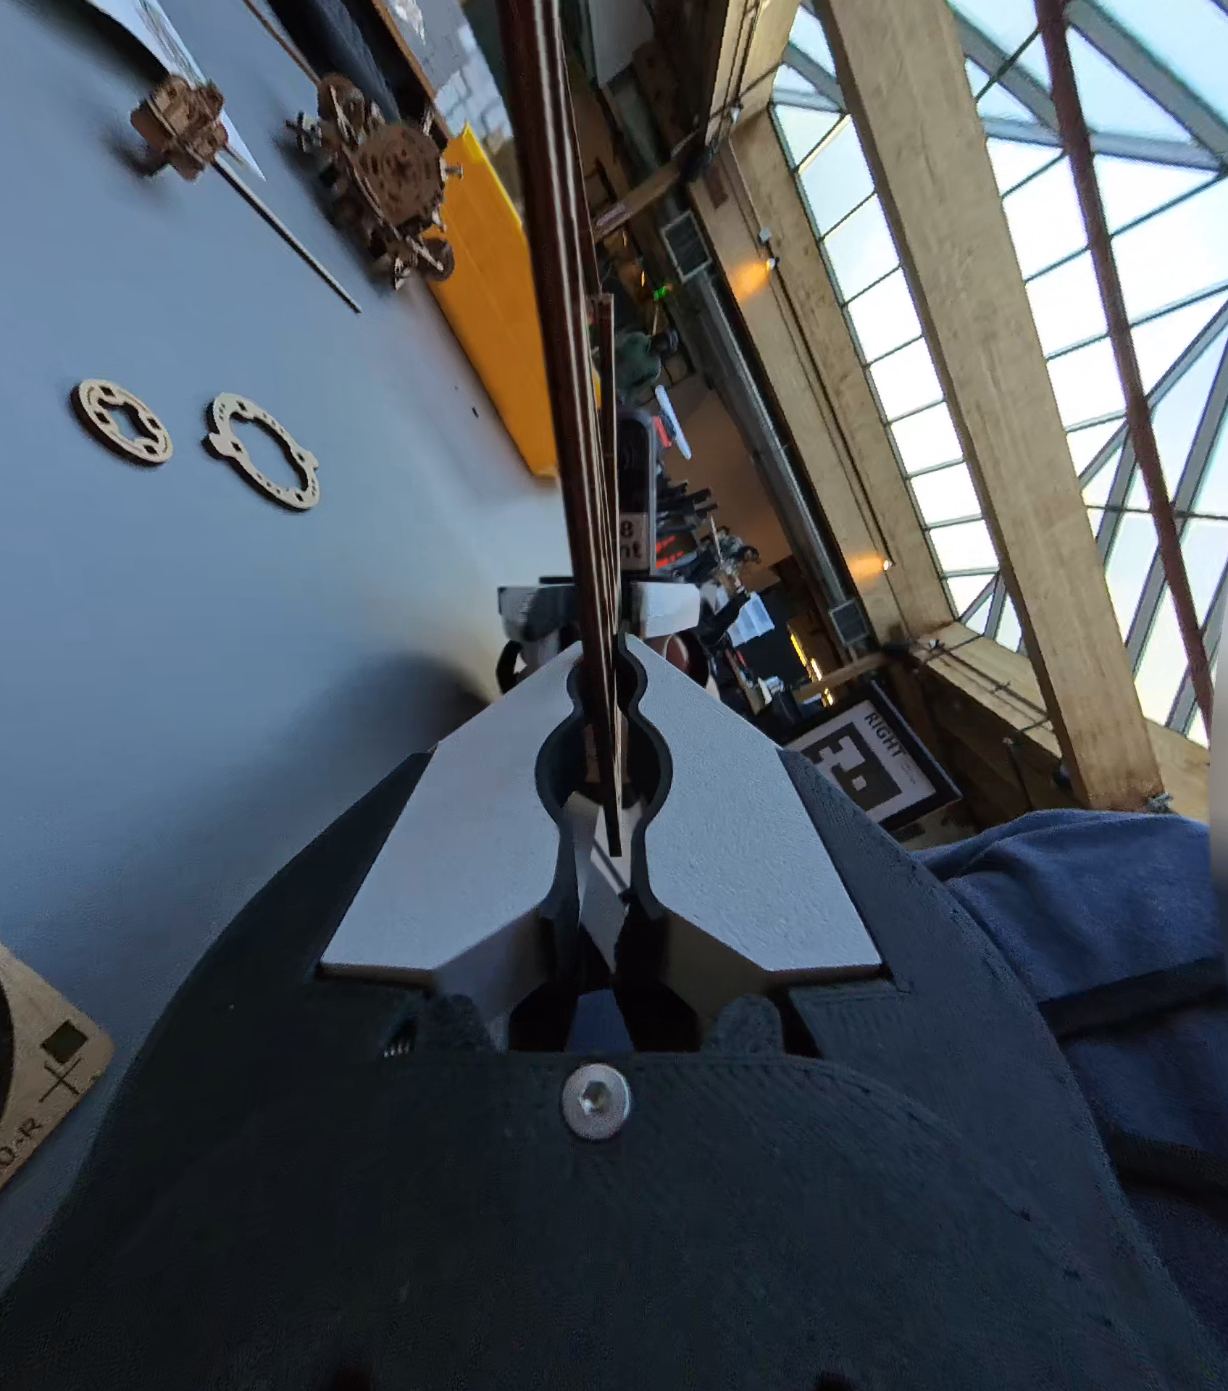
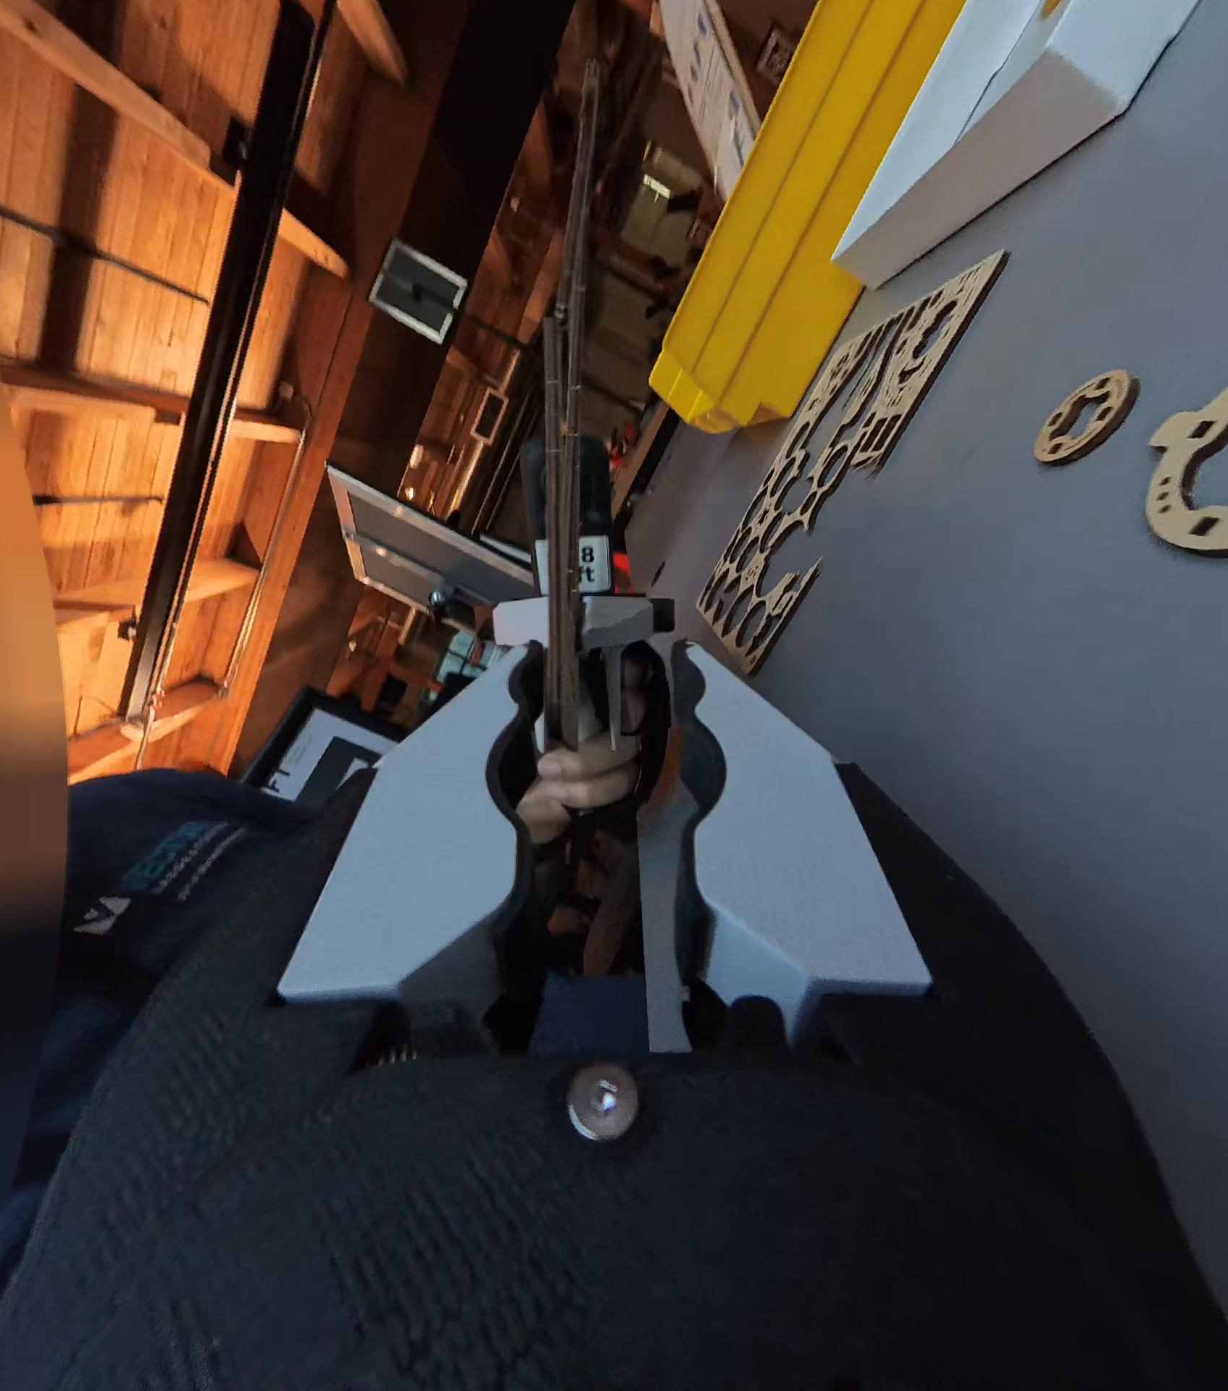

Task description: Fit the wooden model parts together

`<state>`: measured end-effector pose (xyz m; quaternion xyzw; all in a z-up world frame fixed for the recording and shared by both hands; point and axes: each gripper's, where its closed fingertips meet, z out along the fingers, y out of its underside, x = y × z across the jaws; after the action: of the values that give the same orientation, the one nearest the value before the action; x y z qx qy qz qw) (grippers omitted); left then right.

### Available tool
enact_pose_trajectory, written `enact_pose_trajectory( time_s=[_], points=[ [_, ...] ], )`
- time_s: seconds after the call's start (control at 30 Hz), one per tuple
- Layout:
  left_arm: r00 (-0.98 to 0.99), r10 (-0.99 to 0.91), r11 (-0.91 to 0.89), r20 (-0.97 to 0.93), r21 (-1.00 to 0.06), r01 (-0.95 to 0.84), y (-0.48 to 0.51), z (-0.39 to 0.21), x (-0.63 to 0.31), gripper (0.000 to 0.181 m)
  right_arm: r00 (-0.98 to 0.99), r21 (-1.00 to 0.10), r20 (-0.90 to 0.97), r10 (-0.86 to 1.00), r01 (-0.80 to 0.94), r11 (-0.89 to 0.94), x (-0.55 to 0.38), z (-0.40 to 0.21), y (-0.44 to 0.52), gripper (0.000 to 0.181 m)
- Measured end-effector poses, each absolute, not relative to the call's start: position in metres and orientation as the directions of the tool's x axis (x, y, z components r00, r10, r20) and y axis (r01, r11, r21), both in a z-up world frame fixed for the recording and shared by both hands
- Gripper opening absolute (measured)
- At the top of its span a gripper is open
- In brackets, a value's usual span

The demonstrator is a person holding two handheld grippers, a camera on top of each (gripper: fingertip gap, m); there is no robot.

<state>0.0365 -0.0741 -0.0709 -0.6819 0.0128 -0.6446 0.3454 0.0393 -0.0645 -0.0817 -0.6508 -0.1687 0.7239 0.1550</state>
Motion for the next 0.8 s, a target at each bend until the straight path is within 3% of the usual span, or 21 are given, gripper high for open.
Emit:
enact_pose_trajectory(
  time_s=[0.23,0.3,0.33,0.47,0.53,0.8],
  points=[
    [0.230,-0.456,-0.668,0.860,-0.501,0.550,-0.059,-0.064,0.029,0.001,-0.156,-0.351,-0.913,0.377,-0.173,-0.920,0.039,-0.073,-0.064,0.022],
    [0.235,-0.455,-0.664,0.859,-0.503,0.553,-0.058,-0.065,0.033,0.001,-0.155,-0.373,-0.903,0.402,-0.182,-0.910,0.039,-0.073,-0.065,0.000],
    [0.228,-0.464,-0.661,0.856,-0.506,0.555,-0.058,-0.065,0.034,0.002,-0.162,-0.382,-0.897,0.411,-0.183,-0.906,0.040,-0.072,-0.065,0.000],
    [0.166,-0.491,-0.686,0.855,-0.497,0.532,-0.060,-0.058,0.036,0.018,-0.186,-0.411,-0.887,0.423,-0.101,-0.906,0.045,-0.068,-0.070,0.000],
    [0.127,-0.508,-0.721,0.852,-0.501,0.478,-0.066,-0.057,0.041,0.006,-0.181,-0.450,-0.875,0.449,-0.036,-0.892,0.047,-0.067,-0.075,0.000],
    [0.131,-0.496,-0.750,0.858,-0.500,0.434,-0.069,-0.065,0.050,0.001,-0.119,-0.539,-0.840,0.530,0.060,-0.840,0.055,-0.073,-0.077,0.000]
  ],
)
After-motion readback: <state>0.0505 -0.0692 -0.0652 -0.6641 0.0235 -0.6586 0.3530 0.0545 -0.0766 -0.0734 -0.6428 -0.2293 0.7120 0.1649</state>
